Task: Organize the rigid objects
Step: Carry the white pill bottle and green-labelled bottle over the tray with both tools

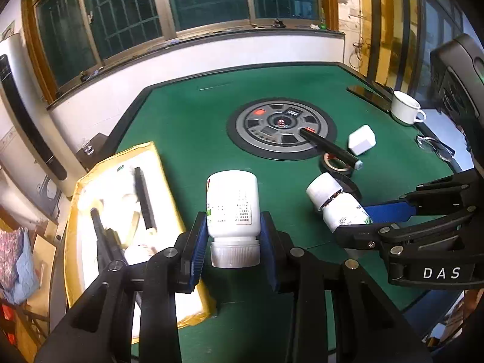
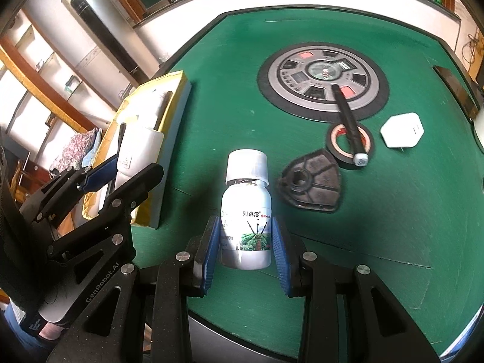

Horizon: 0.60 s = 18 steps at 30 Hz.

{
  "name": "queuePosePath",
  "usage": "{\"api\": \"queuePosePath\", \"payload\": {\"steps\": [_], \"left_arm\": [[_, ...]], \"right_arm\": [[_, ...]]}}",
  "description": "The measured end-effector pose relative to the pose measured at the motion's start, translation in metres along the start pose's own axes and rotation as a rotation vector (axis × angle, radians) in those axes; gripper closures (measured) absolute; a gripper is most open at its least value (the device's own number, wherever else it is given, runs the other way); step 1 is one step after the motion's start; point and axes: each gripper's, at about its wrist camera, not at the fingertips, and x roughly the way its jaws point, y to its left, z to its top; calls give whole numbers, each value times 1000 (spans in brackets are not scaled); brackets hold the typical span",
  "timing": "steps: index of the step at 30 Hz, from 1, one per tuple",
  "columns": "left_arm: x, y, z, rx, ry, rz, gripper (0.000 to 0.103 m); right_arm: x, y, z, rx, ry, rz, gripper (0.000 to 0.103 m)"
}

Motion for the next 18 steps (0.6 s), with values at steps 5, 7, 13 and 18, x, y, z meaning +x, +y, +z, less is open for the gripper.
{"api": "queuePosePath", "payload": {"steps": [5, 7, 13, 18], "left_arm": [[-3, 21, -5, -43, -2, 14, 72], [-6, 31, -7, -62, -4, 19, 72], [-7, 68, -16, -138, 11, 38, 72], [-7, 90, -24, -159, 26, 66, 72]], "right_arm": [[4, 21, 5, -37, 6, 2, 72], [7, 33, 8, -58, 9, 5, 72], [17, 70, 20, -121, 16, 27, 72], [31, 99, 28, -158, 26, 51, 72]]}}
